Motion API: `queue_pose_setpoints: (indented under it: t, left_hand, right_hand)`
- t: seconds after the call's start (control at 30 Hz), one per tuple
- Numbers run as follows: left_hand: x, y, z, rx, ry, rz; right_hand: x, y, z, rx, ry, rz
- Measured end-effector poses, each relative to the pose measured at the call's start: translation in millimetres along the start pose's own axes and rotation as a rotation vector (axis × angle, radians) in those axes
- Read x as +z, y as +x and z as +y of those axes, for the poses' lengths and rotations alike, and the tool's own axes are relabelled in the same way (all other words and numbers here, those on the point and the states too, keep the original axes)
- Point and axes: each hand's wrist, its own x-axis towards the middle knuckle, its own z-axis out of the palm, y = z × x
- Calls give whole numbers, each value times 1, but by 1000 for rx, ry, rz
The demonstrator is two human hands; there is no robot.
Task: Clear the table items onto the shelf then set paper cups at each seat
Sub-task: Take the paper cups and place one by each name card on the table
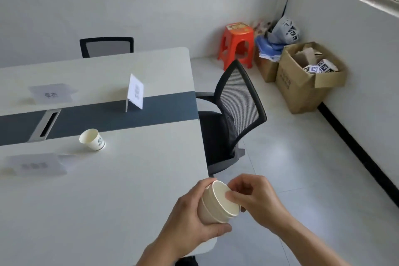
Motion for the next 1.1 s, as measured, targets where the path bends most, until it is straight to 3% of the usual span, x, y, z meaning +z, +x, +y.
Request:
queue_pose_setpoints:
  t: [0.33,0.63,0.8,0.9,0.97,1.1]
  left_hand:
    - [73,76,60,87,58,-238]
    - [114,211,105,129,40,-349]
    - [132,280,139,153,49,-367]
    - [144,319,152,160,87,-366]
    - [155,342,162,174,115,-379]
    - [182,393,184,175,173,-427]
  right_hand:
    - [-98,-16,40,8,86,300]
    - [-223,49,33,77,159,374]
    - [-281,75,23,72,458,470]
    - [-307,86,33,58,640,359]
    - [-324,94,40,43,589,302]
    - [-375,130,54,19,565,415]
